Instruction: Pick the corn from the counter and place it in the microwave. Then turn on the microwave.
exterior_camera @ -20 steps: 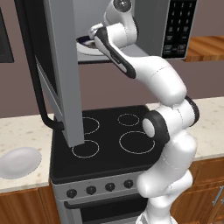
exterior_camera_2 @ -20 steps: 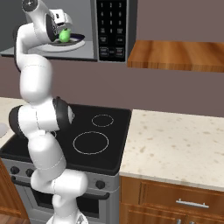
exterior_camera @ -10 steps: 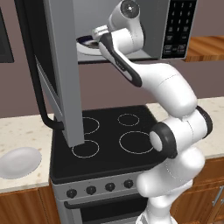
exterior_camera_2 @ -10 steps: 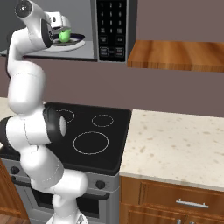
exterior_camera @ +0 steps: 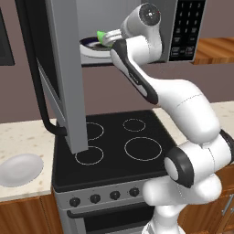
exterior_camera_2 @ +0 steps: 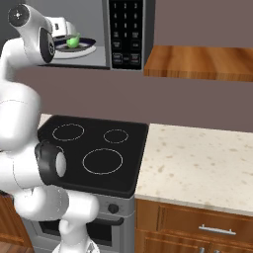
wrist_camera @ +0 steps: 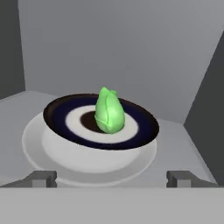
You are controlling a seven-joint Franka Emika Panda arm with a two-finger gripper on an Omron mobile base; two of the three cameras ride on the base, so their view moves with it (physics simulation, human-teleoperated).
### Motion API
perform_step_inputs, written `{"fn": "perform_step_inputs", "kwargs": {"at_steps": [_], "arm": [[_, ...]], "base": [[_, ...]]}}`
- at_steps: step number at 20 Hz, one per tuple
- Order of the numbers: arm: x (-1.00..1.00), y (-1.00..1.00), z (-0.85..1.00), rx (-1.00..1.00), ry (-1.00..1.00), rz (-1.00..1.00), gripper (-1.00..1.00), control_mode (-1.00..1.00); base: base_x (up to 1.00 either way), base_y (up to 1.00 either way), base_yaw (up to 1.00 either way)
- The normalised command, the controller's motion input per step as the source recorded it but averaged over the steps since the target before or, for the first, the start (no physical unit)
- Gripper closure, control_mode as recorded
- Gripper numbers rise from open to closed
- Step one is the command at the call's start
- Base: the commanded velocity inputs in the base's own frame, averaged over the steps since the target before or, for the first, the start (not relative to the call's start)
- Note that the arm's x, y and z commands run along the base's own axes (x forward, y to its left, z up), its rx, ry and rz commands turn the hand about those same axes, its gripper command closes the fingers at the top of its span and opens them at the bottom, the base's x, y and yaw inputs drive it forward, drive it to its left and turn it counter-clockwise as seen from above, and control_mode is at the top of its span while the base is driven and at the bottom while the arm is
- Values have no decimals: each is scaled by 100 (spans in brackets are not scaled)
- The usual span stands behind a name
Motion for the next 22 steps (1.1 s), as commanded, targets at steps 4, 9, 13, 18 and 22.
{"fn": "perform_step_inputs", "kwargs": {"at_steps": [4,9,13,18,22], "arm": [[-67,-18,0,5,-4,0,-100,-100],[-58,-17,0,3,-2,0,-100,-100],[-44,-11,0,0,0,0,-100,-100],[-37,-4,0,0,0,0,-100,-100],[-38,-3,0,0,-1,0,-100,-100]], "base": [[0,0,0],[0,0,0],[0,0,0],[0,0,0],[0,0,0]]}}
